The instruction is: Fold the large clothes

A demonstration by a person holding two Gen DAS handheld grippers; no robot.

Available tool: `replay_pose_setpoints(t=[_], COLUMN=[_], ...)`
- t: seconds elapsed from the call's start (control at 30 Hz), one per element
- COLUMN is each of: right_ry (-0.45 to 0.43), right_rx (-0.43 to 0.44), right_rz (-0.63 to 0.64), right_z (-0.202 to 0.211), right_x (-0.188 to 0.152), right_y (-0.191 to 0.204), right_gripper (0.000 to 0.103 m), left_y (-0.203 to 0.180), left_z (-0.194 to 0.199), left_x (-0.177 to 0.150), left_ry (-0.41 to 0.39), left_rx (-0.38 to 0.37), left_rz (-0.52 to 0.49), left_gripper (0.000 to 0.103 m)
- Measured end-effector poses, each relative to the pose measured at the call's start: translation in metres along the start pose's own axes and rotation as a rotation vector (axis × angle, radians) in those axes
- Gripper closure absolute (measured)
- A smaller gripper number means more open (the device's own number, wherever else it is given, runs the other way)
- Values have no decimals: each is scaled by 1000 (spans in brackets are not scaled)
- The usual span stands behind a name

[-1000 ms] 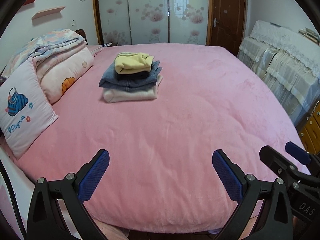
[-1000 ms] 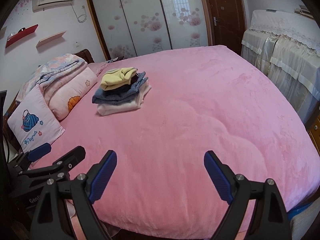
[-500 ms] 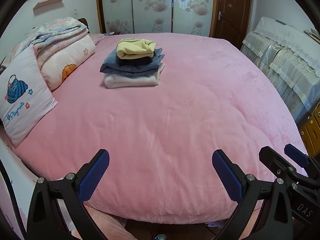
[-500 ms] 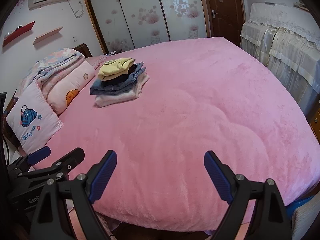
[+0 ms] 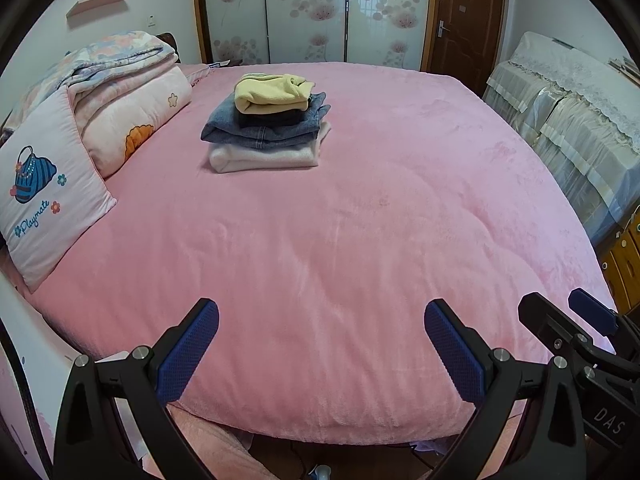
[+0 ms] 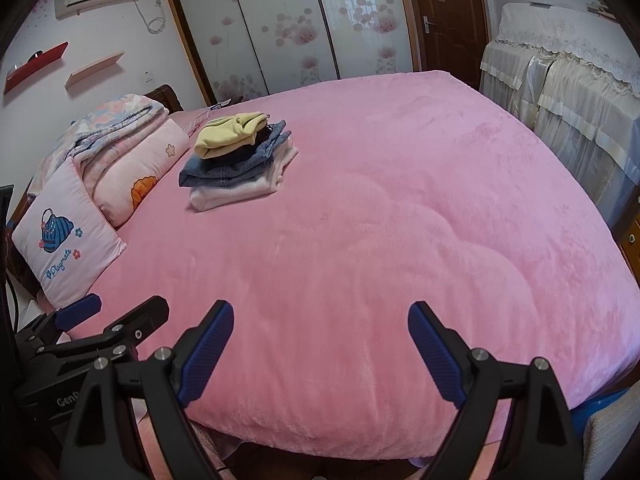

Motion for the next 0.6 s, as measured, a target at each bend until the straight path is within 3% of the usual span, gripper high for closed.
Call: replay_pose_setpoints(t=[0.6], right_ry=[10], right_rx=[8], right_rz=[-3], right_z=[-1], right_x=[-4], right_y=[0], right_gripper=[13], left_y=[-1], left_z=[0], left_x=[-7], left_ry=[13], left_rx=[5], left_rz=[8], left_gripper=[1])
Point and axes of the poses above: each gripper's, at about its wrist camera, not at the fingertips, and z roughly against the way its jaws point, y to its left, x to its top, the point moved 8 cm from there along -z, roughly the way its jaws point, and after that the axes turned 9 degrees about z, right-handed, at the moved point
